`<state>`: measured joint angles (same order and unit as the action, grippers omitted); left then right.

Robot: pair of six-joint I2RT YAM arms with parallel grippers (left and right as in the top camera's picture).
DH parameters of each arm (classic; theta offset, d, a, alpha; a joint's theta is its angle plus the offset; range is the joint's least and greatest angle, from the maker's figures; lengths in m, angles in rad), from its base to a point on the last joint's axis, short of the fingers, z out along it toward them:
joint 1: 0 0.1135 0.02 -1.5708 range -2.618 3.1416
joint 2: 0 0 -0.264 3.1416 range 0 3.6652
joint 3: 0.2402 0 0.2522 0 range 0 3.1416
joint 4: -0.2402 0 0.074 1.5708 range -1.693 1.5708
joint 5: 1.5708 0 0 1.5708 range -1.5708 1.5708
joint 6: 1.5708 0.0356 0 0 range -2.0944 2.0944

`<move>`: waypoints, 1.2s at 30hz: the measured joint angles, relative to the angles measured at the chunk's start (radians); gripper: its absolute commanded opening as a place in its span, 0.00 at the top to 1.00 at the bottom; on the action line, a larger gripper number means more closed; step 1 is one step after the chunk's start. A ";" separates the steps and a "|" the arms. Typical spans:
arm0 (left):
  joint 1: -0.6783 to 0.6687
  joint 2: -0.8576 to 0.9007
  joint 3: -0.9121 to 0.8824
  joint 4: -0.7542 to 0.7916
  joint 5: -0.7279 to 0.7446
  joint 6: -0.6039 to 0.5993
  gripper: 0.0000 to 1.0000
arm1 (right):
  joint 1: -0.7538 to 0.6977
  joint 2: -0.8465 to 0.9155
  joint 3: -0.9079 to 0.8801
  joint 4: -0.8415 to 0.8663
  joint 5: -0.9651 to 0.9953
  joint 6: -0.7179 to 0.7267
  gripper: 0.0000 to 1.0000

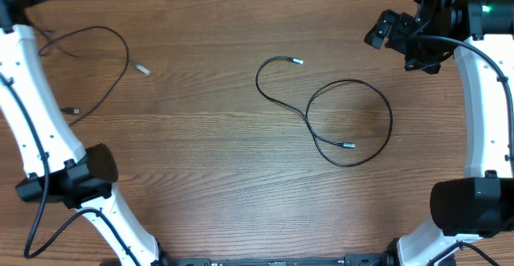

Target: Untangle cables

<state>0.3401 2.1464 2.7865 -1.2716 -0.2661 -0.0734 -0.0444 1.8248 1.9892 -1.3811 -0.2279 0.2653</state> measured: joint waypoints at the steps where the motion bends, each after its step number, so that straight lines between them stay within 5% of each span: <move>1: 0.013 -0.003 0.010 0.000 0.001 -0.006 0.96 | 0.000 0.000 0.000 0.000 0.000 0.000 0.00; 4: 0.041 -0.008 0.014 -0.024 0.005 -0.017 0.96 | 0.000 0.000 0.000 -0.003 0.000 -0.001 0.00; 5: 0.048 -0.008 0.008 -0.046 0.005 -0.023 0.87 | 0.000 0.000 0.000 -0.006 0.000 -0.001 0.00; 6: 0.051 -0.008 0.003 -0.051 0.006 -0.025 0.01 | 0.000 0.000 0.000 -0.006 0.000 -0.001 0.00; 16: 0.055 -0.008 -0.110 -0.093 0.064 -0.036 0.01 | 0.000 0.000 0.000 -0.020 0.000 -0.004 0.00; 23: 0.027 -0.008 -0.112 -0.185 0.485 0.013 0.00 | 0.000 0.000 0.000 -0.016 0.006 -0.004 0.00; 26: -0.109 -0.008 -0.135 -0.210 0.663 0.122 0.00 | 0.000 0.000 0.000 0.003 0.019 -0.004 0.00; 30: -0.303 -0.008 -0.223 -0.201 0.727 0.214 0.00 | 0.000 0.000 0.000 0.022 0.047 0.003 0.00; 36: -0.591 -0.009 -0.452 -0.102 0.805 0.179 0.00 | -0.041 0.000 0.000 0.088 0.123 0.054 0.00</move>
<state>-0.2508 2.1376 2.3348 -1.3735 0.5388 0.1055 -0.0853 1.8248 1.9892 -1.2930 -0.1047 0.3191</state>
